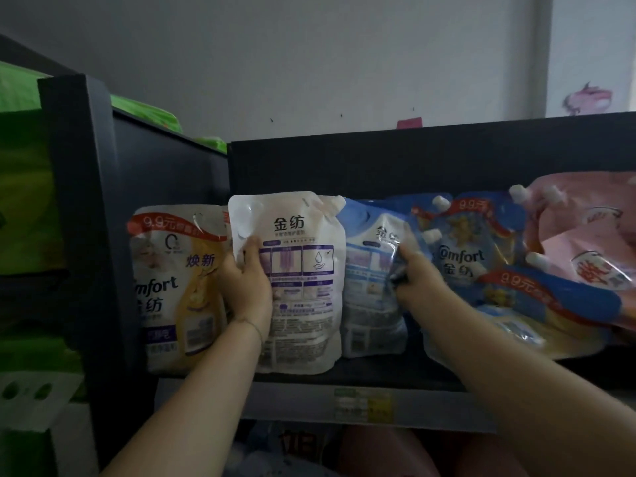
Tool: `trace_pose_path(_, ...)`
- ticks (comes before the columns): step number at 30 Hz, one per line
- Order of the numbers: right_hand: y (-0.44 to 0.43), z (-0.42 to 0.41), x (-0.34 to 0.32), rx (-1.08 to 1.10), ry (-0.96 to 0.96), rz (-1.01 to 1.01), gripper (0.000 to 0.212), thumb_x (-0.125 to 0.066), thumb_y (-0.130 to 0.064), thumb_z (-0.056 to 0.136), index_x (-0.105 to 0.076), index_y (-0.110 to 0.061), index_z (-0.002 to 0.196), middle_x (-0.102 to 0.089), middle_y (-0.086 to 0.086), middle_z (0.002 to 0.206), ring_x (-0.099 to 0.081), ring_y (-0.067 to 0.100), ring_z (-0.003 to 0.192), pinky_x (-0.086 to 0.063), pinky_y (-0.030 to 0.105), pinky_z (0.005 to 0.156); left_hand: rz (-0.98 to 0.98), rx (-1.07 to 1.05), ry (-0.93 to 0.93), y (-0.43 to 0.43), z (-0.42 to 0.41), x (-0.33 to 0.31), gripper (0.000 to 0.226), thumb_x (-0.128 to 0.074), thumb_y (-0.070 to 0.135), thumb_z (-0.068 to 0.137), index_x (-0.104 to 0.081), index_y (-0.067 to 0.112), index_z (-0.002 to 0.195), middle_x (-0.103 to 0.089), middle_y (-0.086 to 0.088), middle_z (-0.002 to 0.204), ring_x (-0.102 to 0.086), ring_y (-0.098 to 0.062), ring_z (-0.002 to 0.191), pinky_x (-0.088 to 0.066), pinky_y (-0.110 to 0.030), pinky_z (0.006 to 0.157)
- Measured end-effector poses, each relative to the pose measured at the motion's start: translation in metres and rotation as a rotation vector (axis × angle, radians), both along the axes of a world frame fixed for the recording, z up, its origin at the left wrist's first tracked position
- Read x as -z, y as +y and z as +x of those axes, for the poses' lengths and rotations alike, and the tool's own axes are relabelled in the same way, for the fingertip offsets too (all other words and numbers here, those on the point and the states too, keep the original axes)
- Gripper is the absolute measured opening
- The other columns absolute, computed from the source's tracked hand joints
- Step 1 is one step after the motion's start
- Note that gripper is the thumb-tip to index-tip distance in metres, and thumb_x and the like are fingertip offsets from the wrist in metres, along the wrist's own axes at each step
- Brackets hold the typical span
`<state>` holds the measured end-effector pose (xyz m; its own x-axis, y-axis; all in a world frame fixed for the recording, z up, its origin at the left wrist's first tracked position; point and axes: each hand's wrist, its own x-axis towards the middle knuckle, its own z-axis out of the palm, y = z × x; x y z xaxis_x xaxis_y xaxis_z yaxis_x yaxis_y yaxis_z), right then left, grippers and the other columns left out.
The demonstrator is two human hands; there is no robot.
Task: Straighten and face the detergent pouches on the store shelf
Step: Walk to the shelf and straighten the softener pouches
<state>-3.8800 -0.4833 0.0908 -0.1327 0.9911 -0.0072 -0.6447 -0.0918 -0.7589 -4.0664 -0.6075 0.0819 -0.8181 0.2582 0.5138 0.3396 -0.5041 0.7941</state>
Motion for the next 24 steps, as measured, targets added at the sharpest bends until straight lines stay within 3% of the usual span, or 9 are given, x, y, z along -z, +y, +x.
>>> trace_pose_path(3, -0.033, -0.013, -0.005, 0.053, -0.026, 0.016, 0.043, -0.077, -0.020, 0.079, -0.054, -0.012, 0.114, -0.065, 0.014, 0.101, -0.067, 0.035, 0.093, -0.055, 0.057, 0.082, -0.054, -0.082, 0.133, -0.007, 0.001, 0.000, 0.034, -0.051, 0.043, 0.095, -0.056, 0.018, 0.118, -0.066, 0.005, 0.104, -0.064, -0.011, 0.088, -0.049, -0.016, 0.067)
trace_pose_path(6, -0.040, -0.013, -0.011, 0.160, -0.141, 0.122, 0.059, -0.078, -0.033, 0.075, -0.040, -0.017, 0.118, -0.058, 0.011, 0.109, -0.062, 0.031, 0.097, -0.055, 0.052, 0.086, -0.082, -0.152, 0.213, -0.017, 0.007, 0.000, 0.038, -0.052, 0.035, 0.097, -0.046, 0.012, 0.126, -0.057, 0.008, 0.105, -0.055, -0.005, 0.082, -0.036, -0.003, 0.054)
trace_pose_path(8, -0.042, -0.005, -0.009, 0.263, -0.331, 0.201, 0.059, -0.077, -0.032, 0.076, -0.036, -0.016, 0.116, -0.053, 0.007, 0.108, -0.058, 0.026, 0.096, -0.054, 0.041, 0.079, -0.087, -0.171, 0.279, -0.022, 0.011, 0.003, 0.039, -0.055, 0.027, 0.096, -0.041, 0.007, 0.127, -0.053, 0.008, 0.102, -0.052, -0.001, 0.076, -0.039, -0.001, 0.052)
trace_pose_path(10, -0.047, 0.006, -0.006, 0.375, -0.477, 0.317, 0.048, -0.070, -0.019, 0.083, -0.036, -0.015, 0.117, -0.051, 0.002, 0.099, -0.056, 0.019, 0.089, -0.047, 0.028, 0.065, -0.093, -0.196, 0.324, -0.026, 0.014, 0.009, 0.041, -0.058, 0.020, 0.095, -0.039, 0.004, 0.127, -0.051, 0.005, 0.107, -0.051, -0.003, 0.082, -0.041, -0.001, 0.058)
trace_pose_path(12, -0.053, 0.014, -0.004, 0.468, -0.561, 0.457, 0.045, -0.066, -0.011, 0.083, -0.036, -0.019, 0.115, -0.048, 0.001, 0.101, -0.054, 0.016, 0.088, -0.045, 0.024, 0.065, -0.096, -0.222, 0.346, -0.027, 0.016, 0.013, 0.044, -0.060, 0.017, 0.092, -0.038, 0.003, 0.129, -0.052, -0.002, 0.118, -0.051, -0.009, 0.097, -0.043, -0.006, 0.072)
trace_pose_path(14, -0.059, 0.018, -0.002, 0.537, -0.689, 0.565, 0.041, -0.065, -0.009, 0.083, -0.037, -0.021, 0.110, -0.041, 0.001, 0.112, -0.048, 0.015, 0.096, -0.040, 0.020, 0.072, -0.087, -0.228, 0.349, -0.024, 0.018, 0.016, 0.051, -0.061, 0.016, 0.091, -0.037, 0.002, 0.134, -0.050, -0.011, 0.130, -0.051, -0.018, 0.112, -0.046, -0.024, 0.092)
trace_pose_path(16, -0.065, 0.021, -0.001, 0.567, -0.832, 0.644, 0.033, -0.064, -0.011, 0.086, -0.041, -0.021, 0.109, -0.033, -0.003, 0.117, -0.040, 0.013, 0.103, -0.033, 0.014, 0.073, -0.116, -0.236, 0.337, -0.023, 0.022, 0.017, 0.059, -0.061, 0.017, 0.091, -0.032, 0.003, 0.141, -0.042, -0.016, 0.139, -0.044, -0.026, 0.125, -0.038, -0.031, 0.104)
trace_pose_path(19, -0.074, 0.025, 0.003, 0.557, -0.938, 0.742, 0.020, -0.063, -0.017, 0.088, -0.052, -0.019, 0.104, -0.039, -0.004, 0.114, -0.043, 0.012, 0.103, -0.033, 0.020, 0.078, -0.188, -0.254, 0.281, -0.025, 0.028, 0.020, 0.070, -0.061, 0.020, 0.091, -0.023, 0.011, 0.149, -0.029, -0.017, 0.147, -0.029, -0.027, 0.134, -0.022, -0.023, 0.102)
trace_pose_path(24, -0.084, 0.038, 0.010, 0.338, -1.132, 0.872, 0.007, -0.068, -0.021, 0.086, -0.065, -0.015, 0.087, -0.064, -0.003, 0.087, -0.060, 0.012, 0.083, -0.048, 0.026, 0.073, -0.113, -0.379, 0.504, -0.027, 0.038, 0.031, 0.057, -0.061, 0.015, 0.081, -0.039, 0.005, 0.132, -0.039, -0.019, 0.135, -0.039, -0.033, 0.124, -0.035, -0.042, 0.103)
